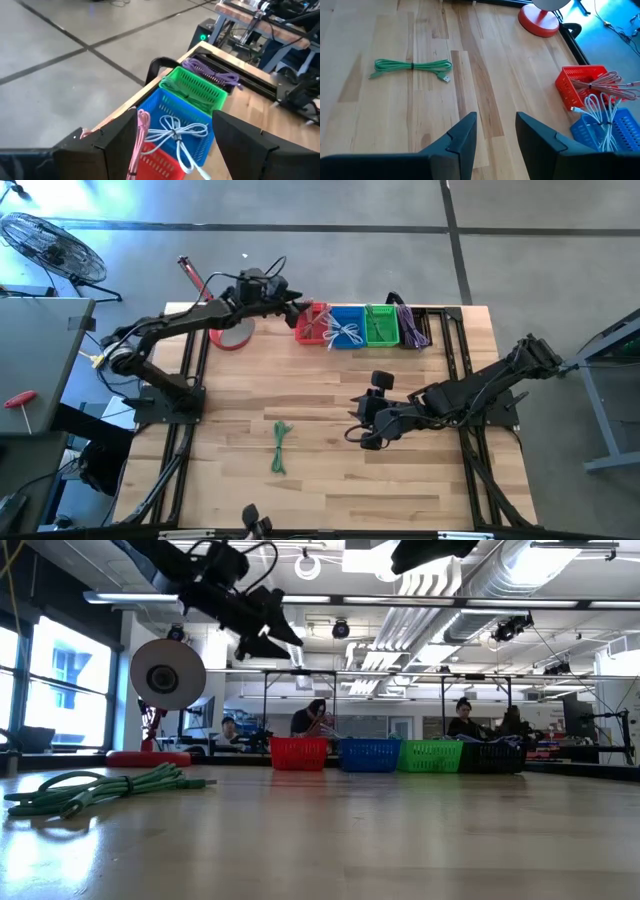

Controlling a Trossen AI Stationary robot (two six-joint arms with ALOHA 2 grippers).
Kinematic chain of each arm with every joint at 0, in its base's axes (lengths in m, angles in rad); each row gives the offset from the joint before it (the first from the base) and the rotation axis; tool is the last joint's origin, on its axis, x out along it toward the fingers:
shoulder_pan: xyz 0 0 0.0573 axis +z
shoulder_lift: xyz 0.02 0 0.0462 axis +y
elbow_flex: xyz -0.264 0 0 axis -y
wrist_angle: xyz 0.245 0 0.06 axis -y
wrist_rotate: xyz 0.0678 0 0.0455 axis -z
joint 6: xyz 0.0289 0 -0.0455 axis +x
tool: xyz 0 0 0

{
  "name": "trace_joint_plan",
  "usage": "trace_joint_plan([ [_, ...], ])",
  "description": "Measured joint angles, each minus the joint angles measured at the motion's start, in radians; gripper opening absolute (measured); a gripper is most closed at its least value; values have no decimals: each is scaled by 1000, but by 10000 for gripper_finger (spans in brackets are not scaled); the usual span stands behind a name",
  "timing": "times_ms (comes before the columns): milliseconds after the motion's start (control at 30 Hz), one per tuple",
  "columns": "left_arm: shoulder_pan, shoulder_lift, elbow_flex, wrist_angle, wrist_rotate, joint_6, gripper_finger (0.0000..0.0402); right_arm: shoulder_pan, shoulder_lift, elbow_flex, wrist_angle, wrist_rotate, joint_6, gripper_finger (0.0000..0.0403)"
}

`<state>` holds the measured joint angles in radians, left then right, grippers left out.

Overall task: Pick & Place USB Port
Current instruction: Put the green charger cable into the green bin

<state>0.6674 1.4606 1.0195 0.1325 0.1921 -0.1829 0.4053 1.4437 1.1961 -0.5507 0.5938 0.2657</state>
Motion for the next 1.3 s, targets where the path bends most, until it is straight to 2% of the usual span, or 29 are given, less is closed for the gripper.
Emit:
trace_joint_plan([
  [233,-38,-136,0,-137,5,85,253,0,0,0,-11,-2,16,129],
  [367,-103,-260,1,-320,22,246,253,0,0,0,-31,-2,24,129],
  [600,-352,-468,1,-754,-27,655,253,-1,0,0,-43,0,23,129],
  [700,-518,-505,1,-856,-116,704,253,-6,0,0,-43,0,18,129],
  [900,-832,-488,1,-905,-328,769,253,-13,0,0,-30,-6,32,129],
  [1100,-1060,-364,0,-848,-375,837,253,-13,0,0,8,-15,61,129],
  [1300,-1180,-177,0,-810,-381,925,253,-26,0,0,40,-52,102,129],
])
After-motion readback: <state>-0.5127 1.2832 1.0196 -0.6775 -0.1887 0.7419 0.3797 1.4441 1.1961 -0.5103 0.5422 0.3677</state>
